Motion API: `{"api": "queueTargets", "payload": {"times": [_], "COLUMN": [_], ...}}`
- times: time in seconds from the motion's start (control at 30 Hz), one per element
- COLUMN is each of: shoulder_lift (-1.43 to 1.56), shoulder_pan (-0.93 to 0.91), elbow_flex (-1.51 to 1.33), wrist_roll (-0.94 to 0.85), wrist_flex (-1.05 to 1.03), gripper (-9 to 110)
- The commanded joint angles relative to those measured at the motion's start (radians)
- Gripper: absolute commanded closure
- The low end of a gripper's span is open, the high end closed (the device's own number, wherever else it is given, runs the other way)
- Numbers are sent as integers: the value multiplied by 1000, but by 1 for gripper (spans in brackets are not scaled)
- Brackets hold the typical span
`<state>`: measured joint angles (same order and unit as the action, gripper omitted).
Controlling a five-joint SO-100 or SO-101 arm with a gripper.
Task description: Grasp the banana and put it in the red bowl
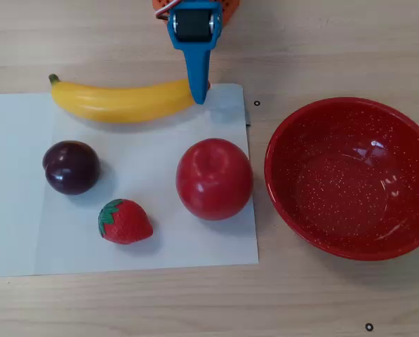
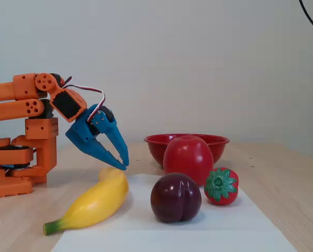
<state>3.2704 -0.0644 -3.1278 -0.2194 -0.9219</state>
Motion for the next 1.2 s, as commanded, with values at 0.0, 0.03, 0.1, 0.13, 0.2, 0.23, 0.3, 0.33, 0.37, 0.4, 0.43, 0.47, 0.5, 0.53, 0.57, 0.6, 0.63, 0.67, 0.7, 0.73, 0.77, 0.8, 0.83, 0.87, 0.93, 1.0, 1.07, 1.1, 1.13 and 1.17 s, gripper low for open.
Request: {"api": "queueTargets", "payload": {"times": [0.0,0.03,0.1,0.13,0.2,0.23,0.3,0.33,0.37,0.4,0.43,0.47,0.5,0.53,0.57,0.6,0.63,0.67,0.7,0.73,0.77,0.8,0.83,0.87,0.93,1.0,1.07,1.1,1.13,1.17], "shoulder_lift": [23,23,23,23,23,23,23,23,23,23,23,23,23,23,23,23,23,23,23,21,17,9,-3,-18,-52,-87,-124,-147,-172,-198], "shoulder_pan": [15,15,15,15,15,15,15,15,15,15,15,15,15,14,14,14,12,12,12,12,12,14,15,15,11,5,0,-2,-2,0], "elbow_flex": [-12,-12,-12,-12,-12,-12,-12,-12,-12,-12,-12,-12,-12,-12,-12,-12,-12,-12,-12,-9,-8,0,11,25,71,124,186,221,262,307], "wrist_roll": [6,6,8,8,8,8,8,8,8,8,8,8,9,11,12,15,17,17,25,29,41,48,51,57,58,57,63,74,74,67], "wrist_flex": [-3,-3,-3,-3,-3,-3,-3,-3,-3,-3,-3,-3,-3,-3,-3,-3,-3,-3,-5,-9,-11,-12,-17,-21,-40,-61,-94,-114,-138,-167], "gripper": [101,101,101,101,101,101,101,101,101,101,101,101,101,101,101,101,101,101,101,101,101,101,101,101,101,101,101,101,101,101]}}
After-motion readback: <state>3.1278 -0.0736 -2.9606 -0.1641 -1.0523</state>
